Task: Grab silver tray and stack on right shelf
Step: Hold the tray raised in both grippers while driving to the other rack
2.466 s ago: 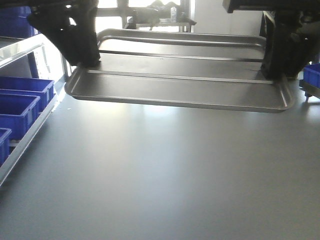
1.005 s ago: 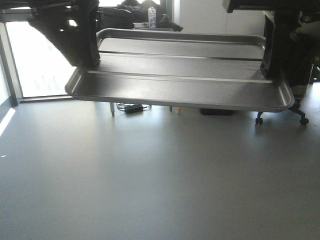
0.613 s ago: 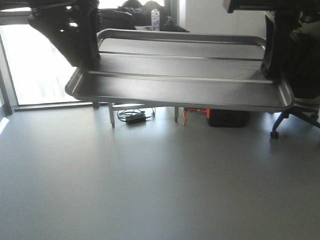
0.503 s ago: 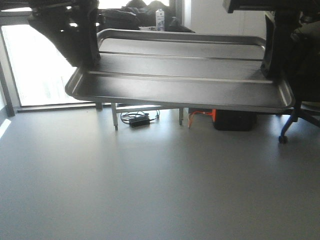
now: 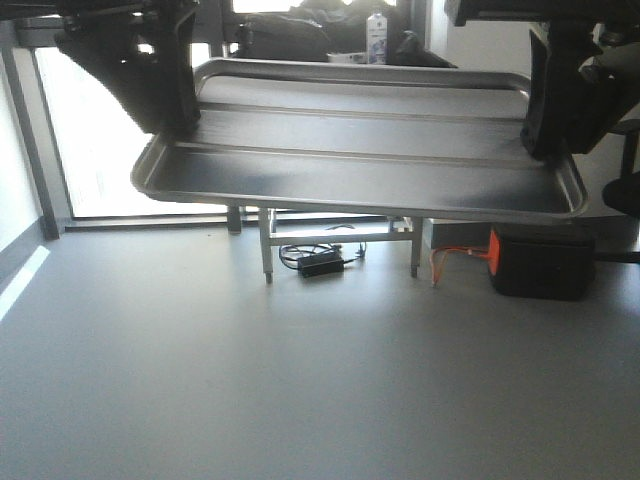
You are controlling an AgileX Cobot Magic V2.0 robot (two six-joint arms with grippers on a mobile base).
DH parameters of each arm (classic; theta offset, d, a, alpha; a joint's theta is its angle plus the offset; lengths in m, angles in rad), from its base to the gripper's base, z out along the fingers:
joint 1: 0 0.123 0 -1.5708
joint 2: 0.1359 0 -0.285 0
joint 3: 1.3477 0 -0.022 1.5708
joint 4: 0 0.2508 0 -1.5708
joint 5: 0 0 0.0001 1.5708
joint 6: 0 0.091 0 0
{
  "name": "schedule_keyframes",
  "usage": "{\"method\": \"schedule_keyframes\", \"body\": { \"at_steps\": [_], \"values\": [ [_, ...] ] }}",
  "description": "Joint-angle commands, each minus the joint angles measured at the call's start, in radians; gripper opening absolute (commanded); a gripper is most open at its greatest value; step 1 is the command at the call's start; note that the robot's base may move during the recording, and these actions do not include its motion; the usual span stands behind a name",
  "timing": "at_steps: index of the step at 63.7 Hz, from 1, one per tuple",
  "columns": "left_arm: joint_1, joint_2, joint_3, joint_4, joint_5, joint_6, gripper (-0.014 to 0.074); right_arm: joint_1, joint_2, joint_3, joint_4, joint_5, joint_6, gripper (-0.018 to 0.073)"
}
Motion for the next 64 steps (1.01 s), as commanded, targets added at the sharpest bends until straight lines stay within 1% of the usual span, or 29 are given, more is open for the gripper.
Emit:
{"method": "schedule_keyframes", "body": {
  "at_steps": [1,64],
  "values": [
    [-0.003,-0.045,-0.037,0.007,-0.032,0.007,-0.0093,-0.001,-0.032,-0.035,-0.026,-0.034,-0.020,0.0058],
    [-0.003,-0.045,-0.037,0.007,-0.032,0.007,-0.0093,-0.001,-0.032,-0.035,-0.026,-0.034,-0.020,0.0058]
  ]
}}
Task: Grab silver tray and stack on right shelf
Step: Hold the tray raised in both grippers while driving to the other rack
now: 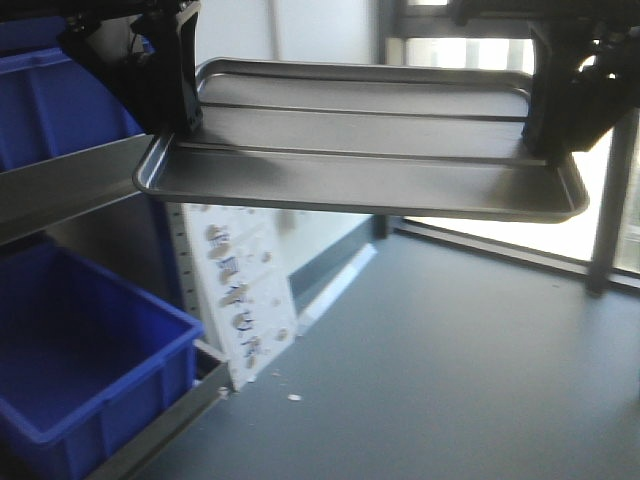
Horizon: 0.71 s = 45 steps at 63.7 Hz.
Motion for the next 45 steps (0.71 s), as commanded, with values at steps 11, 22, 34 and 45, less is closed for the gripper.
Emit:
{"method": "schedule_keyframes", "body": {
  "at_steps": [11,22,34,45],
  "values": [
    [-0.003,-0.047,-0.037,0.006,-0.026,0.007,-0.0093,0.001,-0.032,-0.035,-0.023,-0.030,-0.020,0.0058],
    [-0.003,-0.047,-0.037,0.006,-0.026,0.007,-0.0093,0.001,-0.032,-0.035,-0.023,-0.030,-0.020,0.0058],
    [-0.003,-0.047,-0.037,0.006,-0.026,0.007,-0.0093,0.001,-0.032,-0.035,-0.023,-0.030,-0.020,0.0058],
    [-0.003,-0.047,-0.037,0.006,-0.026,0.007,-0.0093,0.001,-0.032,-0.035,-0.023,-0.030,-0.020,0.0058]
  ]
}}
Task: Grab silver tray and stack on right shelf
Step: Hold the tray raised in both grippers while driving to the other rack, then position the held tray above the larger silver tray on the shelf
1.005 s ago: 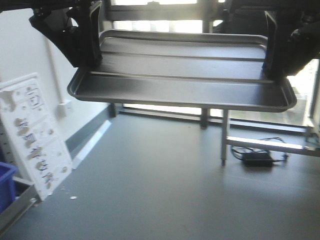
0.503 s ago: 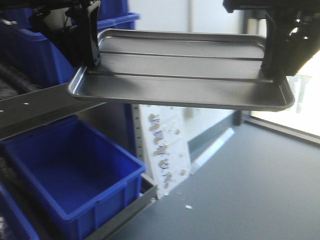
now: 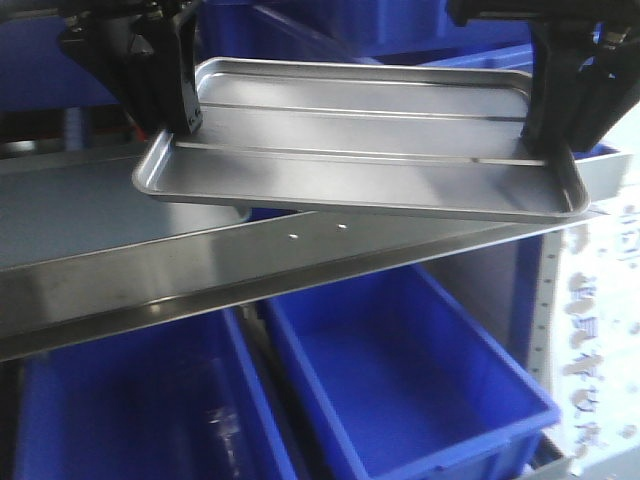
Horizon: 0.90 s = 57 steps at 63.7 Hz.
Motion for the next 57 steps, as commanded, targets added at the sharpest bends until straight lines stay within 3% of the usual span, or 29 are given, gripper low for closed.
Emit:
{"method": "schedule_keyframes", "body": {
  "at_steps": [1,57],
  "values": [
    [-0.003,-0.047,-0.037,0.006,-0.026,0.007,-0.0093,0.001,-0.032,-0.035,-0.023,-0.030,-0.020,0.0058],
    [-0.003,-0.047,-0.037,0.006,-0.026,0.007,-0.0093,0.001,-0.032,-0.035,-0.023,-0.030,-0.020,0.0058]
  ]
}}
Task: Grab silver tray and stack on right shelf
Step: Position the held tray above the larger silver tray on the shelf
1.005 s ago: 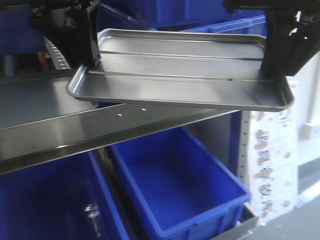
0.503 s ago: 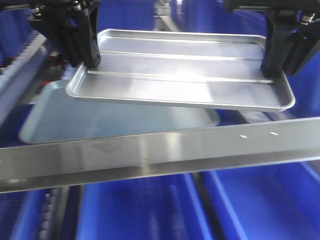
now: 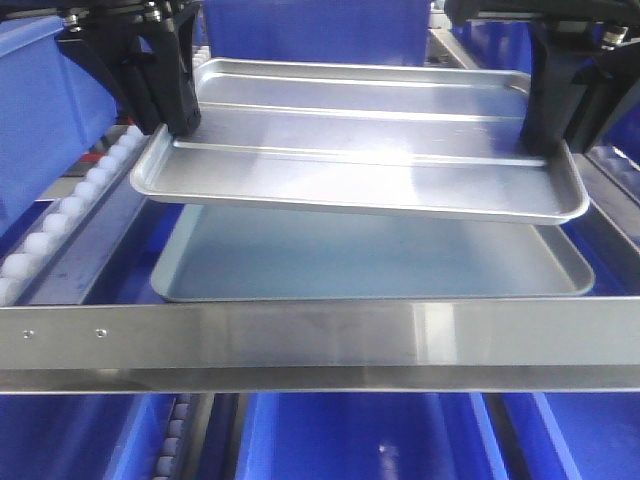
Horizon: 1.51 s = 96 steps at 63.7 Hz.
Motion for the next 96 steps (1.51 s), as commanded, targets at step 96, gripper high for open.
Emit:
{"method": "schedule_keyframes", "body": {
  "at_steps": [96],
  "values": [
    [-0.003,-0.047,-0.037,0.027,-0.118,0.077,-0.0093,0.000,-0.031,-0.053,-0.054,-0.074,-0.031,0.0058]
  ]
}}
